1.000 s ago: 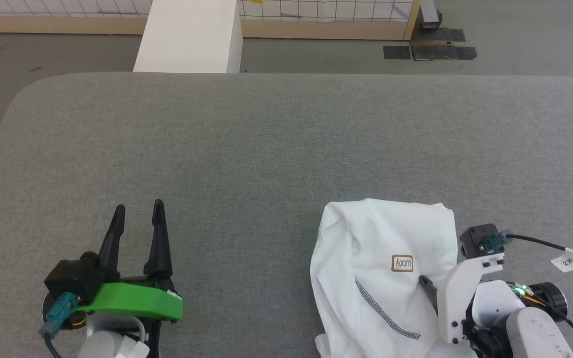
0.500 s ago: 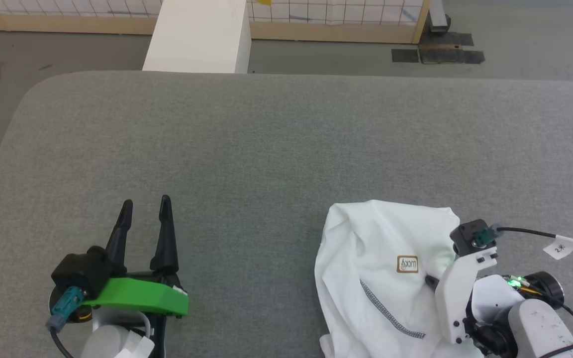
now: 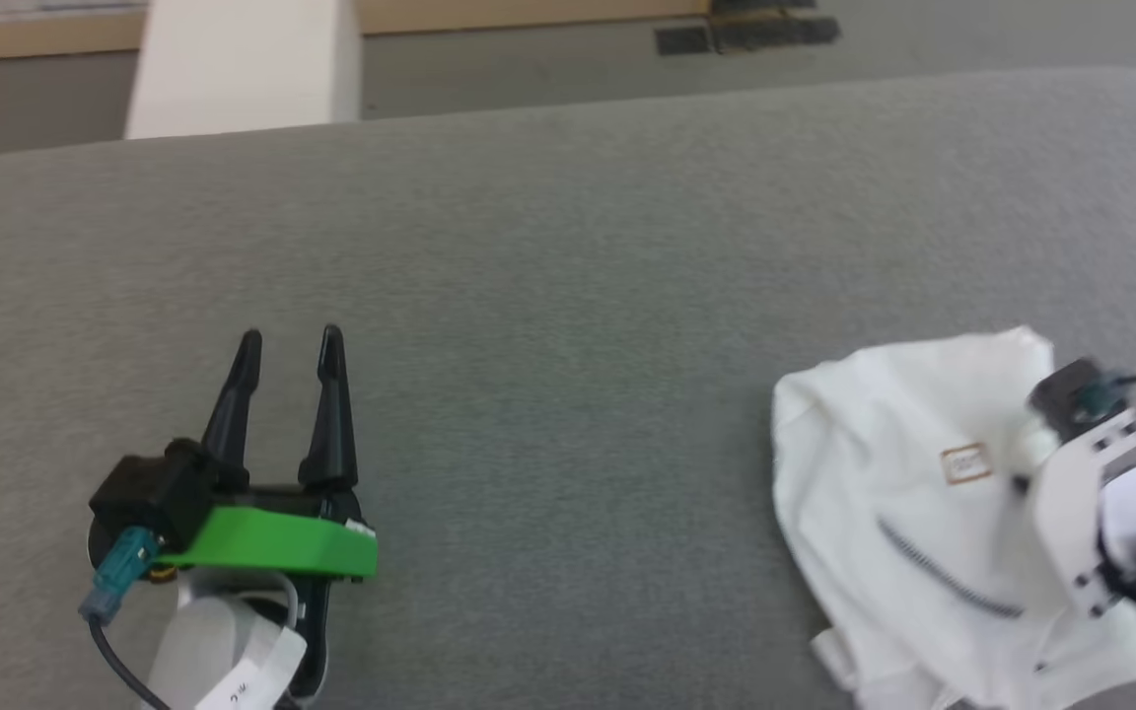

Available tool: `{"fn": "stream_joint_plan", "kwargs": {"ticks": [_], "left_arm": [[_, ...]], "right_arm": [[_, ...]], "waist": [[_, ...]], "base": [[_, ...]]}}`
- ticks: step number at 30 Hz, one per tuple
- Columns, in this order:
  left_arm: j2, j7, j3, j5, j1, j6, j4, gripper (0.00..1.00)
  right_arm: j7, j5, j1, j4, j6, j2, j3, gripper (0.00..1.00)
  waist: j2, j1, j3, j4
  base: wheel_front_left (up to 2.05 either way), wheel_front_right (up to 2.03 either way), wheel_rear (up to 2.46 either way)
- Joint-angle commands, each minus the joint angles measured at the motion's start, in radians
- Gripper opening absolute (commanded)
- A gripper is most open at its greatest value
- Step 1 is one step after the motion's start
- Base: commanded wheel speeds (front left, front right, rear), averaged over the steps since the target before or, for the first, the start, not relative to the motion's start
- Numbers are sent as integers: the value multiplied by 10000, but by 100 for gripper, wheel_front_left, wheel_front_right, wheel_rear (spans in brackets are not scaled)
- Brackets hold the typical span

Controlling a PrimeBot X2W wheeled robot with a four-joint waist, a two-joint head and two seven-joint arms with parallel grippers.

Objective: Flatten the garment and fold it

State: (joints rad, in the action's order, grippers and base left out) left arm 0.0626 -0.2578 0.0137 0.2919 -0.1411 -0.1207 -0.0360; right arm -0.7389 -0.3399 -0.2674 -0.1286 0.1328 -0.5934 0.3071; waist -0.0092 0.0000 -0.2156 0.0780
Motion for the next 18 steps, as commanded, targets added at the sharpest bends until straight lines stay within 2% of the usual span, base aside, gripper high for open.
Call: {"fn": "stream_joint_plan", "kwargs": {"ticks": [1,8,18], "left_arm": [[87,5,18,-83,-301,55,92,100],[424,511,155,-390,-1068,183,675,100],[929,1448,187,-830,-1617,456,2088,100]], "right_arm": [[118,-99,-342,-140,-21,-208,-122,0],[1008,-269,-1724,-1426,-21,-793,-641,0],[2381,59,-3596,-3924,-21,-1066,-2223,0]], "waist": [[90,0,-1049,1188],[90,0,-2416,2036],[90,0,-4147,2131]], "base": [[0,0,0],[0,0,0],[0,0,0]]}}
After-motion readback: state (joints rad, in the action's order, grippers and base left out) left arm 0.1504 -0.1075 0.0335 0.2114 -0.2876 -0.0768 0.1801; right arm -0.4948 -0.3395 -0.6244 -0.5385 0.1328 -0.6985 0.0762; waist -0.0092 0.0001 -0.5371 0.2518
